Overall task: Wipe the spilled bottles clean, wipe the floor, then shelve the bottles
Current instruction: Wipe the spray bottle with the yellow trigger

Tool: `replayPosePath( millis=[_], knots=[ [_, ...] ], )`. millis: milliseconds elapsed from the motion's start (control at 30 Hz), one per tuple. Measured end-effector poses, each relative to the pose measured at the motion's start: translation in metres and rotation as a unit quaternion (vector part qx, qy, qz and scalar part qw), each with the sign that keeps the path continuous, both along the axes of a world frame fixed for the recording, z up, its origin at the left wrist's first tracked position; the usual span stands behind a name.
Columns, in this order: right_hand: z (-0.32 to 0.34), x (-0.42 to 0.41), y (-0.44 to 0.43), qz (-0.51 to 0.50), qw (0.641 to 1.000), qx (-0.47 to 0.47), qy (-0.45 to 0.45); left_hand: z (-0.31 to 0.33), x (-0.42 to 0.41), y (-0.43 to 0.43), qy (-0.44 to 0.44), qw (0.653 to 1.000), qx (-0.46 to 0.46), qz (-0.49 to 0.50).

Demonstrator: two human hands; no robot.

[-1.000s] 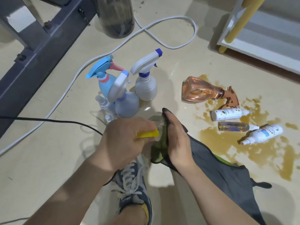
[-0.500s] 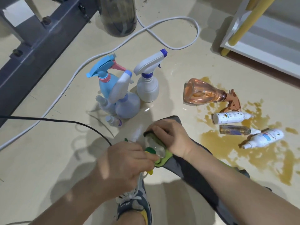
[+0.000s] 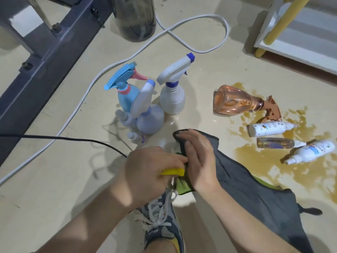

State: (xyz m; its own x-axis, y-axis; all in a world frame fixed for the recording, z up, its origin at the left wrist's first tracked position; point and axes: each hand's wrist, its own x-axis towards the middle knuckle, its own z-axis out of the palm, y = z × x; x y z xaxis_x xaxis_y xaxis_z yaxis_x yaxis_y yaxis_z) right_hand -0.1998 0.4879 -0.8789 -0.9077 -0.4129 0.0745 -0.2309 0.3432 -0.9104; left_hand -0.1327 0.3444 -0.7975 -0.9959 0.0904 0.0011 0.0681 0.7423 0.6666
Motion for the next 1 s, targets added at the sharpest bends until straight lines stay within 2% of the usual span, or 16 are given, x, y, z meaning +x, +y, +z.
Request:
replayPosePath(
  millis=[67,167,267,367,400,467,500,533,667,733,800,833,867,933,967,1000],
  knots=[
    [-0.004,-0.019,0.003,0.037,0.999,-0.018,0.013,0.003,-0.002,0.003,-0.003,0.999,0.023,0.033],
    [-0.014,-0.041,0.002,0.078,0.996,-0.017,-0.046,0.004,-0.011,-0.002,-0.011,0.996,0.054,0.074],
    [-0.014,-0.059,0.004,0.055,0.976,-0.015,-0.212,0.005,-0.016,-0.002,0.004,0.998,0.028,0.064],
    [-0.015,-0.066,0.005,-0.069,0.932,-0.028,-0.355,0.010,-0.021,0.004,-0.002,0.996,0.029,0.081],
    [-0.010,-0.060,0.001,-0.096,0.931,-0.044,-0.350,0.011,-0.023,0.004,-0.011,0.993,0.043,0.109],
    [0.004,-0.033,-0.011,-0.077,0.976,-0.028,-0.200,0.013,-0.024,0.005,-0.047,0.983,0.078,0.159],
    [0.006,-0.020,-0.015,-0.070,0.989,-0.031,-0.128,0.014,-0.023,0.007,-0.060,0.978,0.093,0.176],
    [0.011,-0.008,-0.017,-0.080,0.990,-0.055,-0.106,0.015,-0.022,0.010,-0.068,0.973,0.104,0.194],
    [0.038,0.018,-0.018,-0.137,0.971,-0.104,-0.164,0.022,-0.022,0.019,-0.107,0.944,0.175,0.257],
    [0.050,0.023,-0.017,-0.199,0.937,-0.142,-0.251,0.026,-0.026,0.019,-0.148,0.924,0.242,0.258],
    [0.066,0.014,-0.012,-0.243,0.840,-0.283,-0.394,0.028,-0.029,0.019,-0.169,0.910,0.285,0.250],
    [0.075,0.008,-0.008,-0.254,0.792,-0.344,-0.435,0.028,-0.030,0.021,-0.172,0.906,0.299,0.247],
    [0.087,0.002,-0.003,-0.254,0.778,-0.377,-0.435,0.029,-0.032,0.023,-0.173,0.901,0.315,0.243],
    [0.108,-0.005,0.000,-0.239,0.818,-0.373,-0.367,0.030,-0.038,0.025,-0.191,0.889,0.352,0.221],
    [0.117,-0.005,-0.002,-0.211,0.864,-0.340,-0.305,0.030,-0.041,0.026,-0.201,0.887,0.362,0.205],
    [0.120,-0.003,-0.007,-0.177,0.924,-0.260,-0.216,0.030,-0.044,0.027,-0.203,0.890,0.360,0.195]
  ],
)
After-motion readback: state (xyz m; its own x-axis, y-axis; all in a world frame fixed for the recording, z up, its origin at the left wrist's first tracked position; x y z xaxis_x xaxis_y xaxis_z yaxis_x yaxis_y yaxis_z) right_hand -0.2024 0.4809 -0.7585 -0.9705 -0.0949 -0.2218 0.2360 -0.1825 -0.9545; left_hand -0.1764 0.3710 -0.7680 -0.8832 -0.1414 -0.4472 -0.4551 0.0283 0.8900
